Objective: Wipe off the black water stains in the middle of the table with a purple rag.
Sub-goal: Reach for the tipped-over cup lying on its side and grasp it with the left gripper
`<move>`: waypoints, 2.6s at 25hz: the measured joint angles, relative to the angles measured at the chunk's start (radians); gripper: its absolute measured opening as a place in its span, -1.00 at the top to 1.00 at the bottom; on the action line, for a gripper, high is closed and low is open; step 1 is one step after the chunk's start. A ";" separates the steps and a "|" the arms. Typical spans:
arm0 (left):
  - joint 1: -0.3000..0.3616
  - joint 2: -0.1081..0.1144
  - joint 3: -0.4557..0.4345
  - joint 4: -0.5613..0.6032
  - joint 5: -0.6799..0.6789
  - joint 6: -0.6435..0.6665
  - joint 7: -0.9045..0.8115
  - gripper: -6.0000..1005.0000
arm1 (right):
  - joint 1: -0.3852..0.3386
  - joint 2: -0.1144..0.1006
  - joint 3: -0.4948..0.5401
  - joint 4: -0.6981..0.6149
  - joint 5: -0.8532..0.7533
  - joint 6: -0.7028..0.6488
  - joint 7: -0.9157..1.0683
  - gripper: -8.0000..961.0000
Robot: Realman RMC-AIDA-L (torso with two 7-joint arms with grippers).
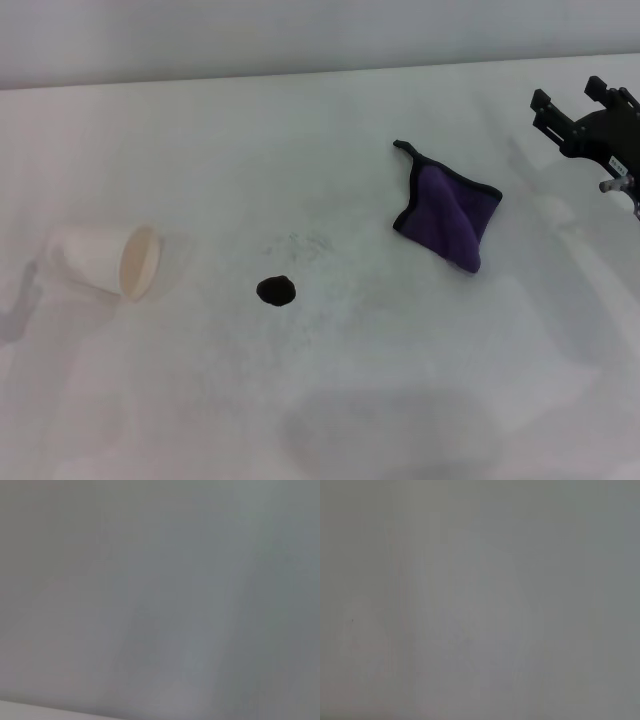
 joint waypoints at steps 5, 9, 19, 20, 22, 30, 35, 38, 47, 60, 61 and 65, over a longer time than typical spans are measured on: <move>-0.002 0.002 0.000 0.000 0.000 0.000 0.000 -0.75 | 0.000 -0.001 0.001 0.000 0.001 0.000 0.000 -0.70; -0.004 0.002 0.000 0.004 -0.001 0.000 0.001 -0.75 | 0.001 -0.001 0.002 0.000 0.001 0.000 -0.001 -0.70; -0.015 0.010 -0.005 0.091 -0.014 0.019 -0.023 -0.75 | 0.001 -0.001 0.008 0.000 0.001 0.000 0.000 -0.70; -0.015 0.013 -0.005 0.107 -0.013 0.026 -0.039 -0.75 | 0.001 -0.001 0.008 0.000 0.001 0.001 0.000 -0.70; -0.015 0.022 -0.003 0.152 -0.009 0.053 -0.092 -0.75 | 0.002 0.000 0.008 0.000 0.001 0.003 0.002 -0.70; -0.044 0.081 0.003 0.283 0.029 0.188 -0.275 -0.75 | 0.014 0.002 0.008 0.001 0.002 0.006 0.001 -0.70; -0.094 0.118 0.004 0.300 0.037 0.249 -0.374 -0.75 | 0.018 0.003 0.004 0.003 0.002 0.008 -0.001 -0.70; -0.125 0.125 0.001 0.308 0.042 0.310 -0.433 -0.75 | 0.016 0.004 0.000 0.003 0.001 0.012 -0.001 -0.70; -0.128 0.118 0.008 0.394 0.149 0.362 -0.453 -0.75 | 0.003 0.005 -0.079 0.001 -0.003 0.040 -0.001 -0.70; -0.101 0.306 -0.009 0.745 0.916 0.119 -0.919 -0.75 | 0.004 0.005 -0.118 0.001 -0.004 0.041 -0.002 -0.70; -0.101 0.313 -0.018 0.774 0.955 0.098 -0.939 -0.75 | 0.004 0.005 -0.118 0.001 -0.004 0.041 -0.002 -0.70; -0.113 0.326 -0.139 0.900 1.157 -0.039 -0.985 -0.75 | 0.013 0.005 -0.130 0.001 -0.006 0.043 -0.002 -0.70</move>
